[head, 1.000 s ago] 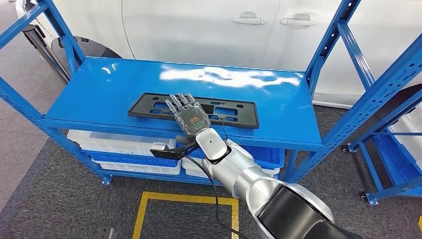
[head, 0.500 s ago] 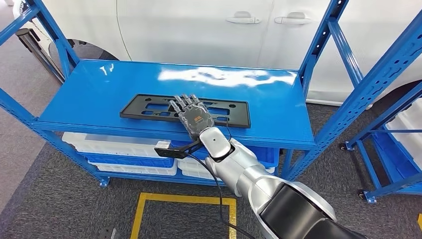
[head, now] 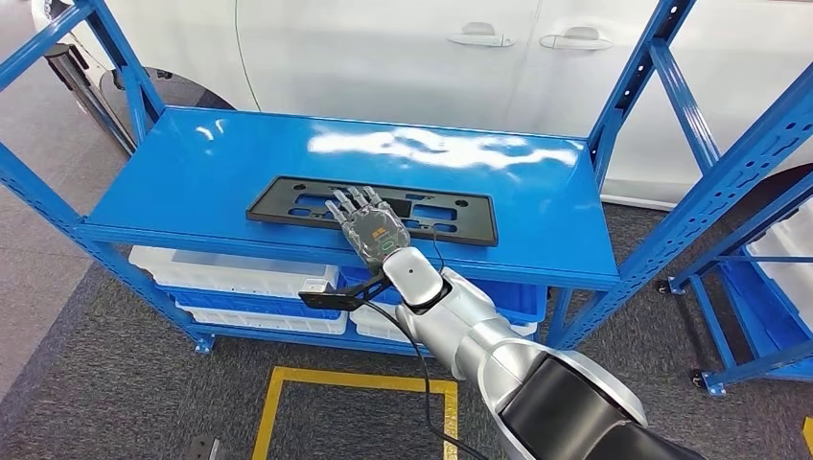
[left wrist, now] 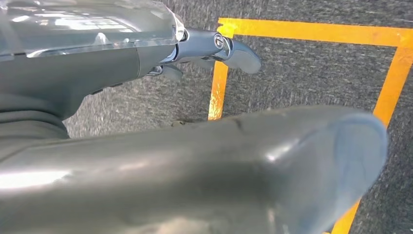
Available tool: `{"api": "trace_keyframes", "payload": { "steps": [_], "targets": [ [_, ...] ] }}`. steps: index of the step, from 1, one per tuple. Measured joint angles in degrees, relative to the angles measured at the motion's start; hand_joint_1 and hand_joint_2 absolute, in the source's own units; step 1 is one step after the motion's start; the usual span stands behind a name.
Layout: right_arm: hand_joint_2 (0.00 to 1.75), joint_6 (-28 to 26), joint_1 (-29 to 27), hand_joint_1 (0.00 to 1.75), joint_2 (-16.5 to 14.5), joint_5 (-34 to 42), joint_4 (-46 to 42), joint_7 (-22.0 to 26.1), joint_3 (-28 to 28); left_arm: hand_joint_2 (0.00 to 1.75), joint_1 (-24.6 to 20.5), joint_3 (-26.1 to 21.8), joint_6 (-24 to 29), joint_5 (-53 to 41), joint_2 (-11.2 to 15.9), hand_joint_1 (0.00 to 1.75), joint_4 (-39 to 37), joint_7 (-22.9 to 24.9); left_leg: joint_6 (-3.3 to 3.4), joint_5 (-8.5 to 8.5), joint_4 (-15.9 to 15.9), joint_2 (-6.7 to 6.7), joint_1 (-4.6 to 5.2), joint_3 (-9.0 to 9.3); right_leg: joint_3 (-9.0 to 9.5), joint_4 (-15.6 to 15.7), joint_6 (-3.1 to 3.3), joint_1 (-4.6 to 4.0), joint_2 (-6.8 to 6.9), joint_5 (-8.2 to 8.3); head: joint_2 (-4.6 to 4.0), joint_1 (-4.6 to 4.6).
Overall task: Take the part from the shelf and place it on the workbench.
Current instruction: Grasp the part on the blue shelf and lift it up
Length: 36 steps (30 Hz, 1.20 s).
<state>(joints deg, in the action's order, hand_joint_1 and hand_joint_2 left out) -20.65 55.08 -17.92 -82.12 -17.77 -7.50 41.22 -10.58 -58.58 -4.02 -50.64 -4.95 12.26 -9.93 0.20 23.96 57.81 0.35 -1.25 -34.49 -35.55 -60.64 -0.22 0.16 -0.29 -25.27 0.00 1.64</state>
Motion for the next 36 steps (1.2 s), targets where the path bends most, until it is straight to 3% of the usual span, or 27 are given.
{"api": "trace_keyframes", "payload": {
  "steps": [1, 5, 7, 9, 10, 11, 12, 14, 16, 19, 21, 24, 25, 26, 27, 29, 31, 33, 36],
  "targets": [
    [1.75, 0.0, 0.0, 0.0, 0.0, 0.0, 0.0, 0.0, 0.0, 0.0, 0.0, 0.0, 0.0, 0.0, 0.0, 0.0, 0.0, 0.0, -0.3, 0.0, 0.0, 0.01, 0.05, -0.04, 0.85, 1.9, 0.28, -0.17, -0.02, 0.45, 0.0, 0.0],
    [1.75, 0.0, 0.0, 0.0, 0.0, 0.0, 0.0, 0.0, 0.0, 0.0, 0.0, 0.0, -0.1, 0.0, 0.0, 0.0, 0.0, 0.0, -1.61, 0.44, 0.4, -0.08, -0.06, -0.3, 1.17, 3.1, 1.52, -0.23, -0.02, 0.86, 0.0, 0.0],
    [1.75, 0.0, 0.1, 0.0, -0.1, 0.0, 0.0, 0.0, 0.0, 0.0, 0.0, 0.0, -0.1, 0.0, 0.0, 0.0, 0.0, -0.1, -2.0, 3.11, 4.7, -0.13, -0.12, -2.14, 1.45, 3.7, 2.1, 0.02, 0.11, 1.14, 0.0, 0.0],
    [1.75, 0.1, -0.1, 0.0, -0.1, -0.1, 0.0, 0.0, 0.0, 0.0, 0.2, 0.0, -0.2, 0.0, 0.0, 0.0, 0.0, -0.1, -2.25, 6.74, 12.5, -0.13, -0.11, -5.63, 1.47, 3.7, 2.33, -0.09, 0.19, 1.12, 0.0, 0.0],
    [1.75, 0.1, -0.2, 0.0, -0.1, -0.1, 0.0, 0.0, 0.0, 0.0, 0.3, 0.0, -0.2, 0.0, 0.0, 0.0, 0.0, -0.1, -2.32, 7.62, 15.4, -0.13, -0.12, -6.99, 1.46, 3.7, 2.36, -0.14, 0.2, 1.1, 0.0, 0.0],
    [1.75, 0.1, -0.3, 0.0, -0.1, -0.1, 0.0, 0.0, 0.0, 0.0, 0.3, 0.0, -0.3, 0.0, 0.0, 0.0, 0.0, -0.1, -2.35, 7.4, 16.3, -0.14, -0.12, -7.44, 1.47, 3.6, 2.36, -0.18, 0.2, 1.07, 0.0, 0.0],
    [1.75, 0.1, -0.4, 0.0, -0.1, -0.1, 0.0, 0.0, 0.0, 0.0, 0.3, 0.0, -0.3, 0.0, 0.0, 0.0, 0.0, -0.1, -2.32, 6.1, 14.9, -0.14, -0.12, -6.75, 1.5, 3.5, 2.31, -0.17, 0.18, 1.02, 0.0, 0.0],
    [1.75, 0.1, -0.4, 0.0, -0.1, -0.1, 0.0, 0.0, 0.0, 0.0, 0.3, 0.0, -0.3, 0.0, 0.1, 0.0, 0.0, -0.1, -2.12, 2.31, 7.3, -0.22, -0.13, -3.09, 1.54, 3.2, 2.03, -0.14, 0.13, 0.77, 0.0, 0.0],
    [1.75, 0.1, -0.3, 0.0, -0.1, -0.1, 0.0, 0.0, 0.0, 0.0, 0.2, 0.0, -0.3, 0.0, 0.1, 0.0, 0.0, -0.2, -1.57, 0.58, 1.5, -0.2, 0.01, -0.33, 1.29, 2.7, 1.5, -0.36, 0.06, 0.49, 0.0, -0.01],
    [1.75, 0.1, -0.2, 0.0, -0.1, -0.3, 0.0, 0.1, -0.1, 0.0, 0.2, 0.0, -0.5, 0.0, 0.1, 0.0, 0.0, -0.2, -0.5, 0.56, 0.4, -0.07, 0.15, 0.07, 0.97, 2.5, 0.69, -0.52, 0.06, 0.41, 0.0, 0.0],
    [1.75, 0.1, -0.2, 0.0, -0.1, -0.3, 0.0, 0.1, -0.2, 0.0, 0.2, 0.0, -0.5, 0.0, 0.1, 0.0, 0.0, -0.2, 0.2, 0.31, 0.1, -0.07, 0.03, 0.12, 0.2, 0.7, 0.05, -0.37, 0.09, -0.92, 0.0, -0.01],
    [1.75, 0.1, -0.3, 0.0, -0.1, -0.3, 0.0, 0.3, -0.4, 0.0, 0.2, 0.0, -0.5, 0.1, 0.1, 0.0, 0.0, -0.2, 0.71, 0.2, 0.0, -0.11, 0.01, 0.1, -4.74, -9.8, -0.67, -0.04, 0.11, -6.07, 0.0, 0.0],
    [1.75, 0.2, -0.4, 0.0, -0.1, -0.2, 0.0, 0.4, -0.4, 0.0, 0.2, 0.0, -0.5, 0.1, 0.1, 0.0, 0.0, -0.2, 0.72, 0.21, 0.0, -0.1, 0.04, 0.09, -6.4, -13.0, -0.76, 0.04, 0.11, -7.09, 0.0, 0.0],
    [1.75, 0.2, -0.6, 0.0, -0.1, -0.2, 0.0, 0.4, -0.5, 0.0, 0.2, 0.0, -0.5, 0.2, 0.1, 0.0, 0.0, -0.2, 0.73, 0.23, 0.1, -0.08, 0.06, 0.1, -7.22, -14.5, -0.76, 0.08, 0.11, -7.05, 0.0, 0.0],
    [1.75, 0.2, -0.6, 0.0, -0.1, -0.2, 0.0, 0.5, -0.6, 0.0, 0.3, 0.0, -0.5, 0.2, 0.1, 0.0, 0.0, -0.2, 0.71, 0.25, 0.1, -0.04, 0.08, 0.13, -6.87, -13.5, -0.64, 0.08, 0.11, -5.86, 0.0, 0.0],
    [0.87, 0.2, -0.5, 0.0, -0.1, 0.1, 0.0, 0.8, -0.8, 0.0, 0.3, 0.0, -0.5, 0.3, 0.0, 0.0, 0.0, -0.2, 0.63, 0.3, 0.1, 0.07, 0.11, 0.25, -3.28, -5.7, 0.05, -0.07, 0.09, -1.68, 0.0, 0.0],
    [0.0, 0.2, -0.3, 0.0, -0.2, 0.6, -0.1, 1.3, -1.3, 0.0, 0.2, 0.0, -0.6, 0.3, -0.1, 0.0, 0.0, -0.2, 0.27, 0.41, 0.1, 0.13, 0.26, 0.25, -0.04, 1.2, 0.75, -0.43, 0.15, 0.77, 0.0, 0.0],
    [0.0, 0.2, -0.3, 0.0, -0.3, 1.2, -0.2, 2.1, -1.8, 0.0, 0.3, 0.0, -0.6, 0.4, -0.1, 0.0, 0.0, -0.2, -0.34, 0.46, 0.0, 0.11, 0.3, 0.23, 0.57, 2.7, 1.11, -0.74, 0.16, 0.87, 0.0, 0.0],
    [0.0, 0.3, -0.2, 0.0, -0.6, 1.8, -0.3, 2.9, -2.6, 0.0, 0.2, 0.0, -0.6, 0.5, -0.1, 0.0, 0.0, -0.2, -1.25, 1.24, 0.7, 0.01, 0.31, 0.12, 1.22, 3.7, 1.85, -0.36, 0.16, 1.33, 0.0, 0.0]
  ]
}}
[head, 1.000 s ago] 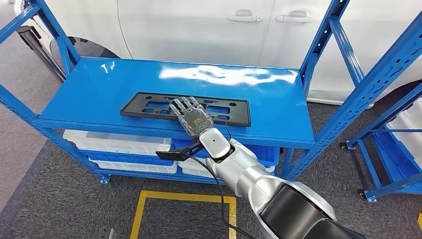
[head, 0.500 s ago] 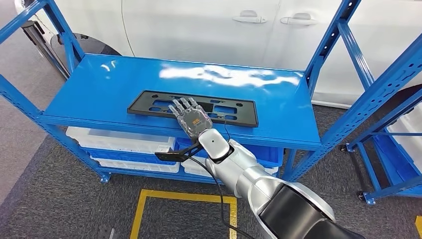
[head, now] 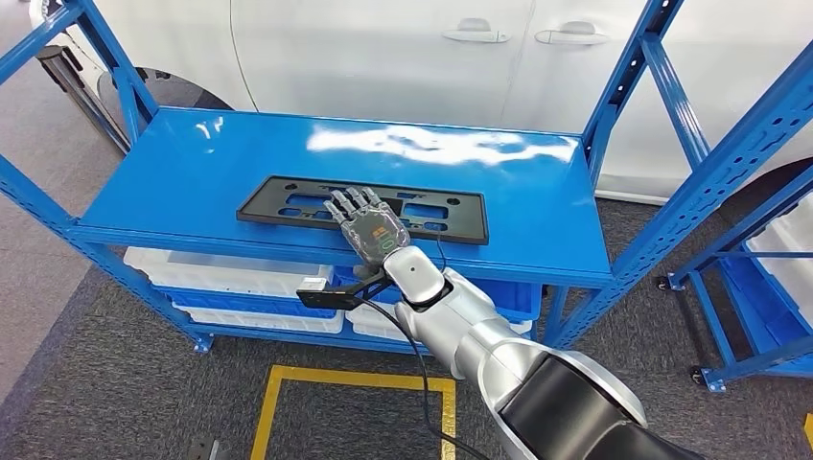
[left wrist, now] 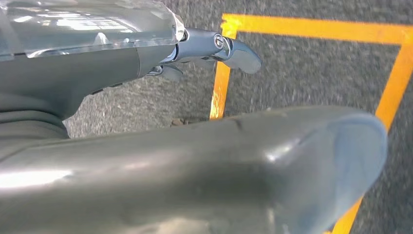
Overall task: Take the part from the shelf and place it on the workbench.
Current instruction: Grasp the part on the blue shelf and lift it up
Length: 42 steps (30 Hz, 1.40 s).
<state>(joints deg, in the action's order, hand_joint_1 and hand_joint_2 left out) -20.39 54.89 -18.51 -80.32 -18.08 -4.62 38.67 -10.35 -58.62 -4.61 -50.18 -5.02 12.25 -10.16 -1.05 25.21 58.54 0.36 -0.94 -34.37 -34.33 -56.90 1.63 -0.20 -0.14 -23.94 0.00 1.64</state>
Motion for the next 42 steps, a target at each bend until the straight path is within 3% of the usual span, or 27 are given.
{"api": "trace_keyframes", "payload": {
  "steps": [2, 4, 5, 6, 7, 8, 10, 11, 15, 17, 19, 21, 23, 25, 27, 29, 31, 33, 35, 36, 37, 38, 40, 42],
  "targets": [
    [0.0, 0.2, 0.1, 0.0, -0.4, 0.1, -0.1, 0.2, -0.3, 0.0, 0.0, 0.0, 0.0, 0.0, 0.0, 0.0, 0.0, -0.1, -0.43, 2.83, 5.1, -0.03, -0.1, -2.34, 0.53, 0.6, 0.36, 0.24, 0.09, 0.2, 0.0, 0.0],
    [0.0, 0.4, 0.0, 0.0, -0.6, 0.1, 0.0, 0.3, -0.4, 0.0, 0.1, 0.0, 0.0, 0.0, 0.0, 0.0, 0.0, -0.1, -0.83, 5.81, 12.7, -0.04, -0.21, -6.23, 0.61, 0.6, 0.57, 0.2, 0.11, 0.07, 0.0, 0.01],
    [0.0, 0.5, -0.2, 0.0, -0.6, 0.1, 0.0, 0.3, -0.4, 0.0, 0.2, 0.0, 0.0, 0.0, 0.0, 0.0, 0.0, -0.1, -0.99, 6.09, 14.9, -0.05, -0.25, -7.47, 0.62, 0.5, 0.6, 0.17, 0.1, -0.04, 0.0, 0.0],
    [0.0, 0.5, -0.3, 0.0, -0.6, 0.1, 0.0, 0.3, -0.5, 0.0, 0.2, 0.0, 0.0, 0.0, 0.1, 0.0, 0.0, -0.1, -1.1, 5.22, 14.8, -0.05, -0.29, -7.65, 0.65, 0.3, 0.55, 0.19, 0.07, -0.2, 0.0, 0.0],
    [0.0, 0.6, -0.4, 0.0, -0.7, 0.1, 0.0, 0.4, -0.5, 0.0, 0.2, 0.0, 0.0, 0.0, 0.1, 0.0, 0.0, -0.1, -1.16, 3.34, 12.3, -0.08, -0.34, -6.6, 0.72, 0.1, 0.42, 0.25, 0.03, -0.43, 0.0, 0.0],
    [0.0, 0.6, -0.4, 0.0, -0.7, 0.0, 0.0, 0.4, -0.5, 0.0, 0.2, 0.0, 0.0, 0.0, 0.2, 0.0, 0.0, -0.1, -1.17, 1.14, 8.2, -0.15, -0.4, -4.75, 0.8, -0.3, 0.21, 0.31, 0.0, -0.76, 0.0, 0.0],
    [0.0, 0.5, -0.3, 0.0, -0.9, -0.1, 0.0, 0.5, -0.7, 0.0, 0.0, 0.0, -0.1, 0.0, 0.2, 0.0, 0.0, -0.2, -0.77, -1.2, 1.6, -0.21, -0.3, -1.45, 0.73, -1.0, -0.35, 0.13, -0.07, -1.41, 0.0, 0.0],
    [0.0, 0.5, -0.2, 0.0, -0.9, -0.2, 0.0, 0.5, -0.8, 0.0, 0.0, 0.0, -0.1, 0.0, 0.2, 0.0, 0.0, -0.2, -0.4, -1.32, 0.2, -0.19, -0.23, -0.78, 0.63, -1.3, -0.6, 0.0, -0.09, -1.61, 0.0, 0.0],
    [0.0, 0.4, -0.1, 0.0, -1.0, -0.5, 0.0, 0.7, -1.0, 0.0, 0.1, 0.0, -0.1, 0.0, 0.2, 0.0, 0.0, -0.4, 1.26, -1.08, -0.2, -0.03, -0.21, -0.64, 0.13, -2.5, -1.64, 0.08, -0.06, -2.59, 0.0, 0.0],
    [0.0, 0.4, 0.0, 0.0, -1.0, -0.7, 0.0, 0.7, -1.2, 0.0, 0.0, 0.0, -0.1, 0.1, 0.2, 0.0, 0.0, -0.5, 1.81, -1.06, -0.3, -0.06, -0.3, -0.49, -2.28, -7.5, -2.21, 0.31, -0.04, -5.33, 0.0, 0.0],
    [0.0, 0.3, -0.2, 0.0, -1.0, -0.8, 0.0, 0.8, -1.2, 0.0, 0.0, 0.0, 0.0, 0.1, 0.2, 0.0, 0.0, -0.5, 2.06, -0.92, -0.3, -0.06, -0.26, -0.46, -6.59, -15.6, -2.5, 0.45, -0.03, -8.51, 0.0, 0.0],
    [0.0, 0.3, -0.4, 0.0, -0.9, -0.9, 0.0, 0.8, -1.3, 0.0, 0.1, 0.0, 0.0, 0.2, 0.3, 0.0, 0.0, -0.6, 2.07, -0.76, -0.3, -0.02, -0.24, -0.33, -8.93, -19.0, -2.49, 0.49, -0.03, -8.5, 0.0, 0.0],
    [0.87, 0.3, -0.4, 0.0, -0.9, -0.9, 0.0, 0.8, -1.3, 0.0, 0.1, 0.0, 0.0, 0.2, 0.3, 0.0, 0.0, -0.6, 1.98, -0.58, -0.3, 0.09, -0.22, -0.05, -7.79, -15.6, -2.19, 0.47, -0.03, -5.53, 0.0, 0.0],
    [1.75, 0.3, -0.3, 0.0, -0.9, -0.9, 0.0, 0.8, -1.3, 0.0, 0.1, 0.0, 0.0, 0.2, 0.2, 0.0, 0.0, -0.6, 1.79, -0.35, -0.3, 0.17, -0.17, 0.34, -4.44, -8.2, -1.48, 0.23, -0.05, -1.78, 0.0, 0.0],
    [1.75, 0.4, -0.1, 0.0, -0.9, -1.0, 0.0, 0.8, -1.3, 0.0, 0.0, 0.0, 0.0, 0.2, 0.1, 0.0, 0.0, -0.6, 1.34, -0.15, -0.4, 0.2, -0.08, 0.54, -1.9, -2.4, -0.81, -0.18, -0.07, 0.17, 0.0, 0.0],
    [1.75, 0.5, -0.1, 0.0, -1.0, -1.3, 0.0, 0.6, -1.3, 0.0, 0.0, 0.0, 0.0, 0.1, 0.0, 0.0, 0.0, -0.6, 0.7, -0.09, -0.7, 0.15, -0.11, 0.63, -1.49, -1.3, -0.45, -0.44, -0.13, 0.11, 0.0, 0.0],
    [1.75, 0.6, -0.1, 0.0, -1.0, -1.9, 0.0, 0.3, -1.3, 0.0, 0.0, 0.0, 0.1, 0.1, 0.1, 0.0, 0.0, -0.7, 0.13, 0.47, -0.3, 0.04, -0.15, 0.69, -0.93, -0.4, 0.01, -0.04, -0.13, 0.35, 0.0, 0.0],
    [1.75, 0.7, 0.0, 0.0, -1.1, -2.6, -0.1, -0.1, -1.3, 0.0, 0.0, 0.0, 0.1, 0.0, 0.1, 0.0, 0.0, -0.7, -0.21, 2.9, 3.7, -0.02, -0.1, -0.95, -0.18, 0.5, 0.45, 0.37, 0.01, 0.6, 0.0, 0.0],
    [1.75, 0.7, -0.1, 0.0, -1.2, -3.6, 0.0, -1.0, -1.2, 0.0, 0.0, 0.0, 0.0, 0.0, 0.1, 0.0, 0.0, -0.7, -0.49, 6.23, 11.3, -0.03, -0.17, -4.64, 0.04, 0.6, 0.72, 0.22, 0.08, 0.49, 0.0, 0.0],
    [1.75, 0.7, -0.2, 0.0, -1.3, -4.1, 0.0, -1.4, -1.2, 0.0, 0.1, 0.0, 0.0, 0.0, 0.1, 0.0, 0.0, -0.7, -0.63, 7.01, 14.2, -0.04, -0.22, -6.26, 0.06, 0.5, 0.77, 0.15, 0.07, 0.4, 0.0, 0.0],
    [1.75, 0.7, -0.3, 0.0, -1.3, -4.6, 0.0, -1.8, -1.2, 0.0, 0.2, 0.0, 0.1, 0.0, 0.1, 0.0, 0.0, -0.7, -0.72, 6.76, 15.3, -0.05, -0.24, -7.06, 0.08, 0.4, 0.79, 0.1, 0.04, 0.28, 0.0, 0.0],
    [1.75, 0.7, -0.4, 0.0, -1.3, -4.9, 0.0, -2.1, -1.2, 0.0, 0.2, 0.0, 0.1, 0.0, 0.1, 0.0, 0.0, -0.7, -0.74, 5.35, 14.0, -0.05, -0.25, -6.69, 0.12, 0.2, 0.73, 0.09, -0.02, 0.12, 0.0, 0.0],
    [1.75, 0.7, -0.3, 0.0, -1.3, -5.1, 0.0, -2.4, -1.2, 0.0, 0.1, 0.0, 0.1, 0.0, 0.2, 0.0, 0.0, -0.7, -0.64, 1.21, 6.5, -0.15, -0.27, -3.38, 0.24, -0.3, 0.41, 0.11, -0.11, -0.41, 0.0, 0.0],
    [1.75, 0.7, -0.3, 0.0, -1.3, -5.2, 0.0, -2.5, -1.2, 0.0, 0.0, 0.0, 0.0, 0.0, 0.2, 0.0, -0.1, -0.8, -0.16, -0.78, 0.8, -0.16, -0.13, -0.72, 0.03, -1.1, -0.07, -0.14, -0.19, -0.87, 0.0, 0.0]
  ]
}}
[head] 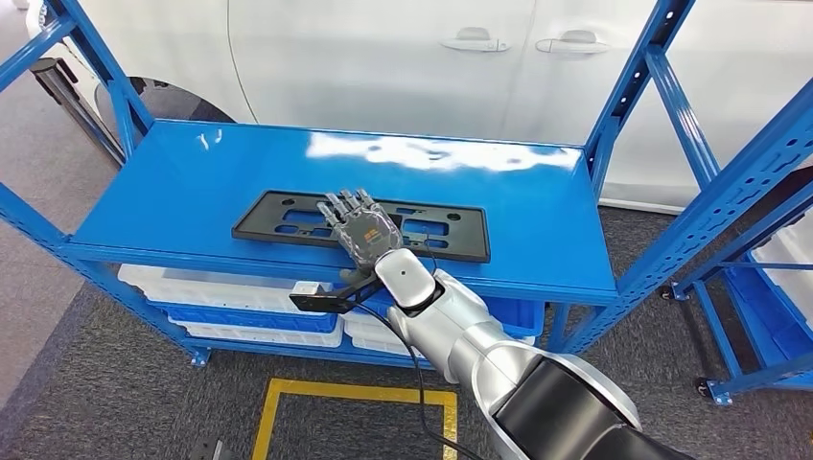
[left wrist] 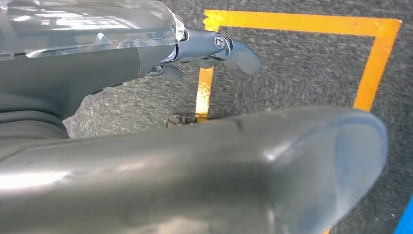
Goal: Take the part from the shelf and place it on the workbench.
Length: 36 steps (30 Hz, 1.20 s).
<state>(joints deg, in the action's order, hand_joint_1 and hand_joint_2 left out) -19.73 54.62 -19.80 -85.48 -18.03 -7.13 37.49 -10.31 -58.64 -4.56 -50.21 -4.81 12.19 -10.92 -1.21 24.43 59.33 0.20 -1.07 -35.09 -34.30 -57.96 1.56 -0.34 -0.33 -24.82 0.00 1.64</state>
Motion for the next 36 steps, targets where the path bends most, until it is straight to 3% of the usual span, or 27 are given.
{"api": "trace_keyframes", "payload": {
  "steps": [3, 5, 8, 9, 10, 11, 12, 13, 15, 17, 20, 22, 24, 25, 26, 27, 29, 31, 34, 36],
  "targets": [
    [1.75, 0.0, 0.0, 0.0, 0.0, 0.0, 0.0, -0.1, 0.0, 0.0, 0.1, 0.0, 0.0, 0.0, 0.0, 0.0, 0.0, 0.0, 0.95, -0.01, -1.0, 0.13, 0.13, 0.35, -0.31, -0.3, -0.66, -0.2, -0.03, -0.19, 0.0, 0.0],
    [1.75, -0.1, 0.2, 0.0, 0.0, -0.4, 0.0, -0.4, 0.1, 0.0, 0.0, 0.0, 0.0, 0.0, -0.1, 0.0, 0.0, 0.0, 1.58, -0.18, -1.2, 0.12, 0.0, 0.43, -1.0, -1.9, -1.31, -0.03, 0.0, -1.43, 0.0, -0.01],
    [1.75, -0.4, 0.2, 0.0, 0.1, -1.8, 0.0, -1.7, 0.2, 0.0, -0.1, 0.0, 0.0, 0.0, -0.1, 0.0, 0.0, 0.0, 2.11, -0.23, -1.3, 0.07, -0.1, 0.46, -5.86, -12.2, -2.11, 0.4, 0.05, -6.47, 0.0, 0.0],
    [1.75, -0.4, 0.1, 0.0, 0.2, -2.1, 0.0, -2.0, 0.3, 0.0, 0.0, 0.0, 0.0, 0.0, -0.1, 0.0, 0.0, 0.0, 2.12, -0.22, -1.3, 0.07, -0.1, 0.46, -7.62, -15.6, -2.22, 0.52, 0.06, -7.56, 0.0, 0.0],
    [1.75, -0.4, 0.0, 0.0, 0.3, -2.3, 0.1, -2.3, 0.4, 0.0, 0.0, 0.0, 0.0, 0.0, -0.1, 0.0, 0.0, 0.0, 2.11, -0.2, -1.3, 0.08, -0.1, 0.47, -8.59, -17.2, -2.25, 0.6, 0.06, -7.62, 0.0, 0.0],
    [1.75, -0.4, 0.0, 0.0, 0.4, -2.4, 0.1, -2.4, 0.5, 0.0, 0.0, 0.0, -0.1, 0.0, -0.1, 0.0, 0.0, 0.0, 2.07, -0.17, -1.3, 0.11, -0.1, 0.51, -8.44, -16.5, -2.17, 0.64, 0.05, -6.55, 0.0, 0.0],
    [1.75, -0.4, 0.0, 0.0, 0.4, -2.6, 0.1, -2.5, 0.6, 0.0, 0.0, 0.0, -0.1, 0.1, -0.1, 0.0, 0.0, 0.0, 2.01, -0.13, -1.3, 0.15, -0.1, 0.58, -7.15, -13.5, -1.96, 0.64, 0.05, -4.58, 0.0, 0.0],
    [1.75, -0.4, 0.1, 0.0, 0.4, -2.7, 0.1, -2.7, 0.6, 0.0, 0.0, 0.0, -0.1, 0.1, -0.1, 0.0, 0.0, 0.0, 1.92, -0.08, -1.3, 0.19, -0.1, 0.67, -5.13, -9.2, -1.62, 0.58, 0.05, -2.33, 0.0, 0.0],
    [1.75, -0.4, 0.3, 0.0, 0.4, -3.0, 0.1, -3.1, 0.7, 0.0, 0.0, 0.0, -0.2, 0.2, -0.2, 0.0, 0.0, 0.0, 1.52, 0.04, -1.3, 0.22, 0.01, 0.73, -1.81, -2.1, -1.02, 0.21, 0.05, 0.29, 0.0, 0.0],
    [1.75, -0.4, 0.4, 0.0, 0.4, -3.4, 0.1, -3.6, 0.9, 0.0, 0.1, 0.0, -0.1, 0.2, -0.2, 0.0, 0.0, 0.0, 0.86, 0.04, -1.5, 0.2, 0.01, 0.75, -1.05, -0.3, -0.66, -0.19, 0.02, 0.45, 0.0, 0.0],
    [1.75, -0.4, 0.4, 0.0, 0.5, -4.0, 0.1, -4.2, 1.0, 0.0, 0.1, 0.0, -0.1, 0.2, -0.2, 0.0, 0.0, 0.0, -0.07, 0.8, -0.8, 0.07, -0.09, 0.6, -0.57, 0.7, 0.26, 0.1, 0.08, 0.93, 0.0, 0.0],
    [1.75, -0.4, 0.5, 0.0, 0.4, -4.2, 0.1, -4.3, 1.1, 0.0, 0.1, 0.0, -0.1, 0.3, -0.2, 0.0, 0.0, 0.0, -0.3, 3.74, 4.3, 0.03, -0.12, -1.57, -0.19, 1.2, 0.69, 0.26, 0.21, 1.14, 0.0, 0.0],
    [1.75, -0.3, 0.3, 0.0, 0.4, -4.2, 0.1, -4.4, 1.3, 0.0, 0.2, 0.0, -0.1, 0.4, -0.2, 0.0, 0.0, 0.0, -0.49, 7.06, 12.0, 0.04, -0.14, -5.21, -0.2, 1.2, 0.9, 0.1, 0.24, 1.08, 0.0, 0.0],
    [1.75, -0.2, 0.2, 0.0, 0.4, -4.3, 0.2, -4.4, 1.4, 0.0, 0.3, 0.0, -0.1, 0.4, -0.2, 0.0, 0.0, 0.0, -0.56, 7.59, 14.4, 0.03, -0.16, -6.39, -0.21, 1.1, 0.97, 0.01, 0.23, 1.02, 0.0, 0.0],
    [1.75, -0.1, 0.1, 0.0, 0.4, -4.3, 0.2, -4.4, 1.4, 0.0, 0.4, 0.0, 0.0, 0.5, -0.2, 0.0, 0.0, 0.0, -0.58, 6.99, 14.6, 0.03, -0.16, -6.55, -0.21, 1.0, 0.99, -0.05, 0.2, 0.94, 0.0, 0.0],
    [1.75, 0.0, 0.0, 0.0, 0.4, -4.3, 0.2, -4.3, 1.4, 0.0, 0.5, 0.0, 0.0, 0.5, -0.1, 0.0, 0.0, 0.0, -0.52, 5.41, 12.5, 0.03, -0.16, -5.6, -0.19, 0.8, 0.95, -0.07, 0.16, 0.84, 0.0, 0.0],
    [1.75, 0.2, 0.1, 0.0, 0.4, -4.3, 0.3, -4.1, 1.4, 0.0, 0.4, 0.0, 0.0, 0.6, -0.1, 0.0, 0.0, 0.0, -0.24, 1.73, 4.6, -0.02, -0.1, -1.78, -0.19, 0.3, 0.63, -0.18, 0.08, 0.49, 0.0, 0.0],
    [1.75, 0.8, 0.2, 0.0, 0.4, -4.2, 0.3, -3.4, 1.4, 0.0, 0.3, 0.0, 0.0, 0.7, -0.1, 0.0, 0.0, -0.1, 0.27, 0.29, -0.4, 0.02, 0.09, 0.61, -0.41, -0.2, 0.19, -0.39, 0.02, 0.22, 0.0, 0.0],
    [1.75, 2.7, 0.2, 0.0, 0.4, -3.9, 0.3, -1.9, 1.4, 0.0, 0.4, 0.0, 0.1, 0.9, -0.1, 0.0, 0.0, -0.2, 1.11, 0.21, -1.1, 0.13, 0.13, 0.75, -0.65, -0.4, -0.53, -0.4, 0.03, 0.08, 0.0, 0.0],
    [1.75, 4.6, 0.3, 0.0, 0.4, -3.5, 0.3, -0.8, 1.4, 0.0, 0.3, 0.0, 0.1, 1.0, -0.2, 0.0, 0.0, -0.2, 1.74, -0.05, -1.4, 0.11, -0.08, 0.81, -1.73, -2.9, -1.22, -0.23, 0.04, -1.69, 0.0, -0.01]
  ]
}}
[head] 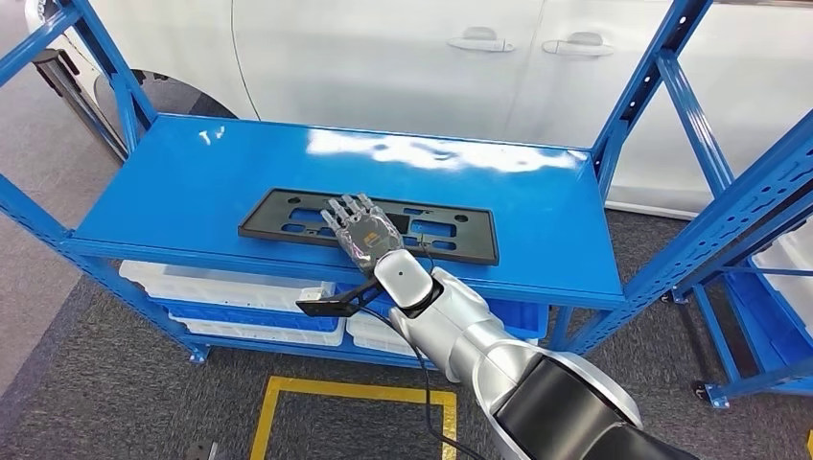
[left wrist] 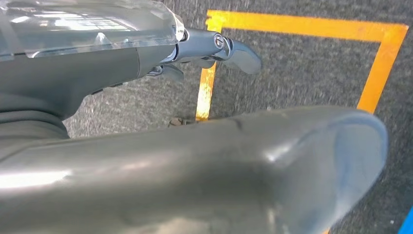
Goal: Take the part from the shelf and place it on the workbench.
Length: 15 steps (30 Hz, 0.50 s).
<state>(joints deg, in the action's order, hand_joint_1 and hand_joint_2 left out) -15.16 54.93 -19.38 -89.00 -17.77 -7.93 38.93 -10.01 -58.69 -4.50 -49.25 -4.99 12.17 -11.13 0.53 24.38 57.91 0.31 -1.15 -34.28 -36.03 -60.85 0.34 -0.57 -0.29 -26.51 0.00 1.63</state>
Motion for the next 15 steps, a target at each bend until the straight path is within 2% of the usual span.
{"api": "trace_keyframes", "payload": {
  "steps": [1, 3, 4, 5, 6, 8, 9, 10, 12, 13, 15],
  "targets": [
    [1.75, 0.8, 0.0, 0.0, 0.0, 0.2, 0.0, 0.4, 0.0, 0.0, 0.0, 0.0, 0.0, 0.0, 0.0, 0.0, 0.0, 0.0, 0.21, -0.09, -0.1, -0.02, -0.09, 0.01, -1.34, -3.0, -0.34, 0.18, 0.0, -1.69, 0.0, 0.0],
    [1.75, 1.7, -0.1, 0.0, 0.0, 0.5, 0.1, 0.9, 0.0, 0.0, 0.0, 0.0, 0.0, 0.1, 0.0, 0.0, 0.0, 0.0, 0.35, -0.11, -0.1, -0.03, -0.08, -0.06, -5.11, -10.9, -0.82, 0.55, 0.02, -5.2, 0.0, -0.01],
    [1.75, 1.9, -0.3, 0.0, 0.0, 0.6, 0.1, 1.0, 0.0, 0.0, 0.0, 0.0, 0.0, 0.1, 0.0, 0.0, 0.0, 0.0, 0.35, -0.1, -0.1, -0.02, -0.08, -0.08, -6.52, -13.7, -0.97, 0.72, 0.03, -5.91, 0.0, -0.01],
    [1.75, 2.0, -0.3, 0.0, 0.0, 0.6, 0.2, 1.0, 0.0, 0.0, 0.1, 0.0, 0.0, 0.1, 0.0, 0.0, 0.0, 0.0, 0.33, -0.08, 0.0, -0.01, -0.09, -0.07, -6.96, -14.3, -1.02, 0.85, 0.03, -5.5, 0.0, -0.01],
    [1.75, 2.0, -0.4, 0.0, 0.0, 0.6, 0.2, 1.0, 0.0, 0.0, 0.1, 0.0, 0.0, 0.1, 0.0, 0.0, 0.0, 0.0, 0.29, -0.05, 0.0, 0.03, -0.09, -0.03, -6.19, -12.5, -0.96, 0.94, 0.04, -4.03, 0.0, -0.01],
    [1.75, 2.0, -0.3, 0.0, 0.0, 0.6, 0.2, 1.1, 0.0, 0.0, 0.1, 0.0, 0.0, 0.1, 0.0, 0.0, 0.0, 0.0, 0.1, 0.05, 0.0, 0.1, -0.09, 0.14, -2.18, -4.2, -0.51, 0.88, 0.04, -0.04, 0.0, 0.0],
    [1.75, 1.9, -0.2, 0.0, 0.0, 0.6, 0.2, 1.1, 0.0, 0.0, 0.1, 0.0, 0.0, 0.1, 0.0, 0.0, 0.0, 0.0, -0.13, 0.1, 0.0, 0.12, -0.04, 0.18, -0.43, -0.5, -0.23, 0.71, 0.05, 1.28, 0.0, 0.0],
    [1.75, 1.9, -0.1, 0.0, 0.0, 0.6, 0.2, 1.1, 0.0, 0.0, 0.0, 0.0, 0.0, 0.1, -0.1, 0.0, 0.0, -0.1, -0.42, 0.14, 0.0, 0.13, -0.01, 0.19, 0.66, 1.8, 0.05, 0.52, 0.03, 1.93, 0.0, 0.0],
    [1.75, 1.9, -0.1, 0.0, -0.1, 0.6, 0.2, 1.1, 0.0, 0.0, 0.1, 0.0, 0.0, 0.2, -0.1, 0.0, 0.0, -0.1, -1.19, 0.11, -0.2, 0.11, -0.02, 0.24, 0.95, 2.7, 0.55, 0.16, -0.01, 2.03, 0.0, 0.01],
    [1.75, 1.9, -0.1, 0.0, -0.1, 0.6, 0.1, 1.1, 0.0, 0.0, 0.1, 0.0, 0.0, 0.2, -0.1, 0.0, 0.0, -0.1, -1.54, 0.17, -0.3, 0.09, -0.08, 0.27, 1.09, 3.0, 0.88, 0.28, -0.02, 2.19, 0.0, 0.01],
    [1.75, 1.9, -0.1, 0.0, -0.2, 0.7, 0.1, 1.0, 0.0, 0.0, 0.1, 0.0, 0.0, 0.2, -0.1, 0.0, 0.0, -0.1, -2.0, 1.41, 1.2, 0.06, -0.09, -0.25, 1.61, 4.0, 1.61, 0.54, 0.07, 2.63, 0.0, 0.01]
  ]
}}
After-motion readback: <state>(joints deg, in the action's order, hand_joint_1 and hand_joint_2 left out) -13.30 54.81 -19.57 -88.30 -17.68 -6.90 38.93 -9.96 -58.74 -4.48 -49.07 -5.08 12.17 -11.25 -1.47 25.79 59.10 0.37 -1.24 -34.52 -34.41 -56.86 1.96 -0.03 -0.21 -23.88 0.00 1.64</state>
